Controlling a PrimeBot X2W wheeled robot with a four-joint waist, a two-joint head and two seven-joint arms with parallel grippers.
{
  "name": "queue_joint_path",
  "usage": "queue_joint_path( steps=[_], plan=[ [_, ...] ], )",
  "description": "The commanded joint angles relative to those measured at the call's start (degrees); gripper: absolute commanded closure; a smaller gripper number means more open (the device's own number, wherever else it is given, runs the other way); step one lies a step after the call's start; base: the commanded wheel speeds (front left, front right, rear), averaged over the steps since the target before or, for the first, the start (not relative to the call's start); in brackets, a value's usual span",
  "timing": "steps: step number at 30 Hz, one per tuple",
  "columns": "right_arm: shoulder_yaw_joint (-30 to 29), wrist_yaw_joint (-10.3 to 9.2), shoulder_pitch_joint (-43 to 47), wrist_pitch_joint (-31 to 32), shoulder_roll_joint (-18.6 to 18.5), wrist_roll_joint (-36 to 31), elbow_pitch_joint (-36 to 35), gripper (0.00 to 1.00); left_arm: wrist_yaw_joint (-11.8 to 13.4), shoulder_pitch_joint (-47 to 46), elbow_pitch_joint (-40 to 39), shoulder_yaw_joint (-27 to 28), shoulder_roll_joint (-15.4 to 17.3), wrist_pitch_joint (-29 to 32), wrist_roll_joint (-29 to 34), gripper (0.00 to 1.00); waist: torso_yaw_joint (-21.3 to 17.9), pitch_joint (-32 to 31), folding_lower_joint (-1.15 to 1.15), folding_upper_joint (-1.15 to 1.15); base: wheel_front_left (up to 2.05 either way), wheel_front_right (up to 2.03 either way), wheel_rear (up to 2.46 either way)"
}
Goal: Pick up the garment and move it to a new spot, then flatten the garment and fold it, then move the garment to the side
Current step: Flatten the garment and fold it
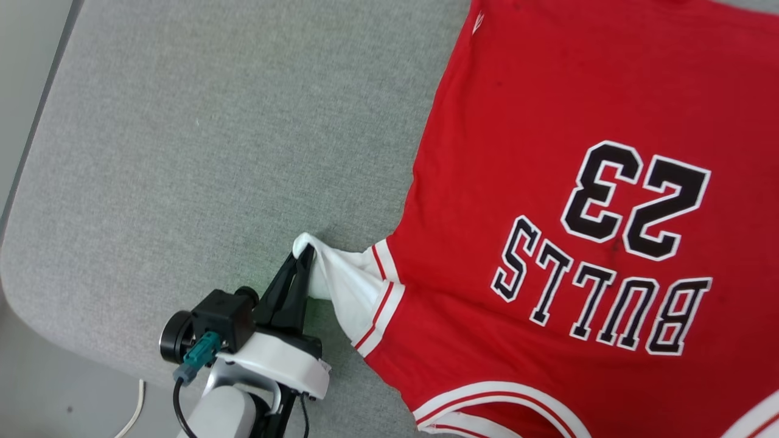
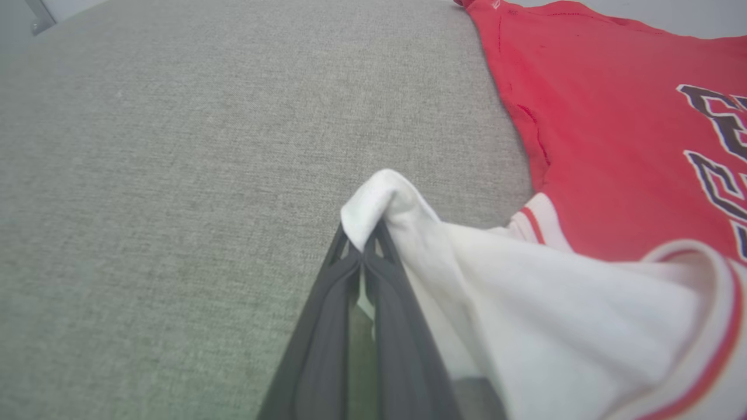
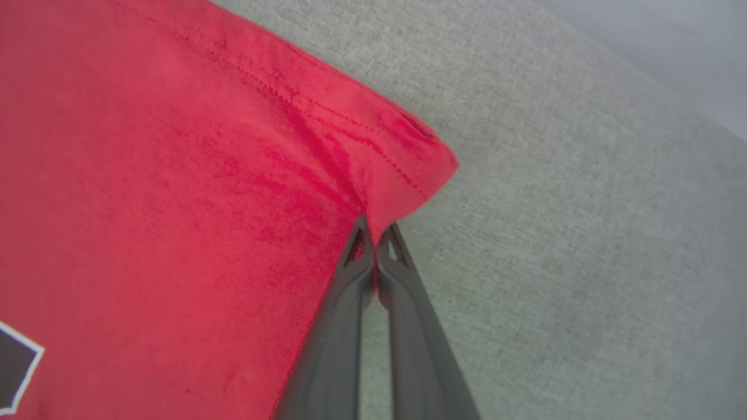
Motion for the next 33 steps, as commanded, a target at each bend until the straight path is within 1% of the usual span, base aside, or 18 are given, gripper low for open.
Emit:
queue_joint_path(
  steps=[1, 5, 8, 13, 16, 21, 26, 27, 28, 33],
  plan=[
    [0.3, -0.07, 0.8, -1.8, -0.1, 0.4, 0.0, 1.0, 0.1, 0.8, 0.3, 0.3, 0.0, -0.1, 0.2, 1.0, -1.6, -2.7, 0.0, 0.0, 0.0, 0.0, 0.0],
    [1.0, -0.07, 3.3, -6.9, -0.4, 3.0, -0.9, 1.0, 0.2, 2.6, 0.8, 1.0, 0.8, -0.1, 0.5, 1.0, -3.7, -6.5, 0.0, 0.0, 0.0, 0.0, 0.0],
    [2.4, -0.07, 6.7, -10.1, -1.8, 5.1, -2.7, 1.0, 0.6, 4.0, 1.2, 1.5, 1.6, -0.1, 0.2, 1.0, -5.5, -9.7, 0.0, 0.0, 0.0, 0.0, 0.0],
    [4.3, -0.08, 15.6, -13.9, -5.0, 9.4, -6.9, 1.0, 1.7, 7.2, 1.2, 2.9, 3.2, 0.5, -0.6, 1.0, -8.9, -14.0, 0.0, 0.0, 0.0, 0.0, 0.0],
    [3.2, -0.07, 21.3, -16.0, -6.6, 11.6, -9.5, 1.0, 2.1, 9.1, 0.9, 3.3, 4.1, 0.9, -0.9, 1.0, -10.6, -16.0, 0.0, 0.0, 0.0, 0.0, 0.0],
    [-0.4, -0.08, 32.5, -18.4, -7.9, 13.6, -14.2, 1.0, 2.6, 11.4, 0.4, 4.1, 5.3, 1.5, -1.6, 1.0, -12.9, -18.6, 0.0, 0.0, 0.0, 0.0, 0.0],
    [-5.4, -0.07, 44.3, -19.1, -6.4, 13.8, -17.9, 1.0, 3.0, 13.2, 0.1, 4.4, 5.9, 1.7, -2.1, 1.0, -14.6, -20.3, 0.0, 0.0, 0.0, 0.0, 0.0],
    [-5.4, -0.07, 44.3, -19.1, -6.4, 13.8, -17.9, 1.0, 3.0, 13.2, 0.1, 4.4, 5.9, 1.7, -2.1, 1.0, -14.6, -20.3, 0.0, 0.0, 0.0, 0.0, 0.0],
    [-6.2, -0.07, 46.7, -18.9, -5.9, 13.7, -18.7, 1.0, 3.1, 13.3, 0.0, 4.5, 6.0, 1.7, -2.1, 1.0, -14.9, -20.5, 0.0, 0.0, 0.0, 0.0, 0.0],
    [-8.9, -0.07, 56.8, -17.7, -2.1, 13.1, -20.6, 1.0, 3.4, 14.4, -0.3, 4.9, 6.6, 1.9, -2.6, 1.0, -16.0, -21.5, 0.0, 0.0, 0.0, 0.0, 0.0]
  ],
)
